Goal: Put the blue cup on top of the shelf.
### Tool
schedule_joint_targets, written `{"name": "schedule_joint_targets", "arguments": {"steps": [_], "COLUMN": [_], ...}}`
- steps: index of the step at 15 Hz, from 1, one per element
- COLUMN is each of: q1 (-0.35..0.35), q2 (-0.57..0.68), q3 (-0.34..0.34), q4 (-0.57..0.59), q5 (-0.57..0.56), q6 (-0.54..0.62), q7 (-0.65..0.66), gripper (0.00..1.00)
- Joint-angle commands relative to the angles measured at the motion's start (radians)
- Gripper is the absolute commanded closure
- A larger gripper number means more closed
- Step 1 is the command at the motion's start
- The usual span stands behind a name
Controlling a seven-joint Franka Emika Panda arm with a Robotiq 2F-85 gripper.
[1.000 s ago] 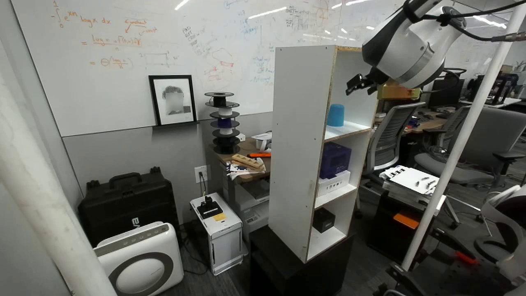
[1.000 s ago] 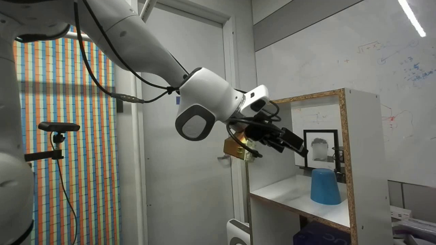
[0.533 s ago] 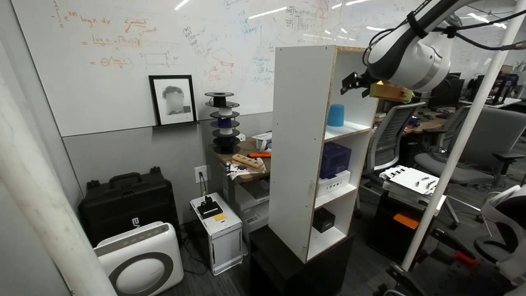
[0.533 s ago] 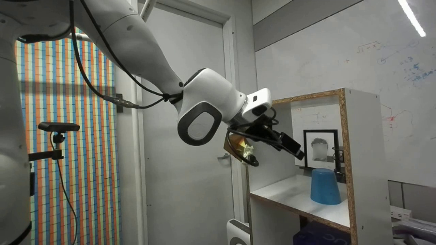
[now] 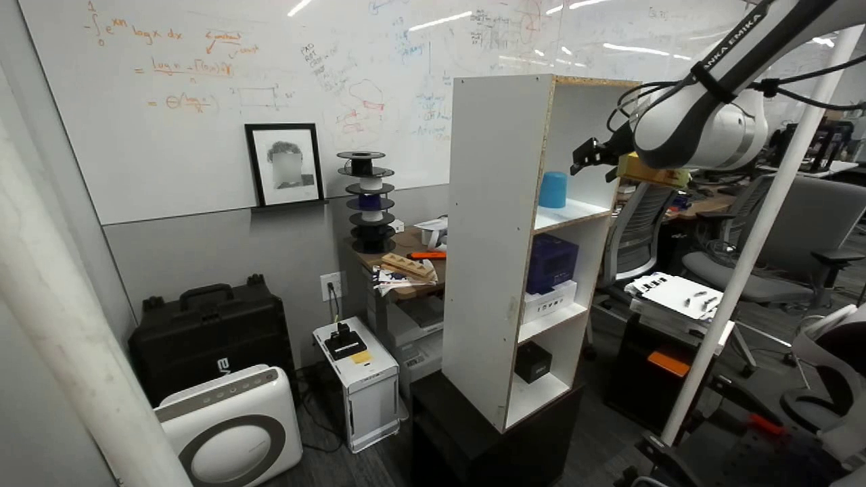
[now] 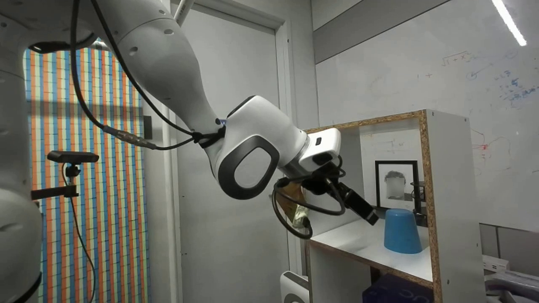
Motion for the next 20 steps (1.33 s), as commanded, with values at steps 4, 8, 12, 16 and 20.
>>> {"name": "schedule_joint_targets", "arguments": {"steps": [4,8,12,16,20], "q1": [0.037,0.026,-0.075,-0.257,-0.415], "q2": [0.03,0.088,0.231,0.39,0.503], "q3": [-0.175,-0.215,-0.179,-0.099,-0.002], "q4": [-0.018,0.013,0.099,0.27,0.466], "q5": [-0.34,-0.552,-0.778,-0.958,-1.046], "q6": [0.055,0.093,0.2,0.283,0.299], "q7": [0.309,0.54,0.784,0.978,1.101], "gripper": [0.0,0.0,0.0,0.0,0.0]}}
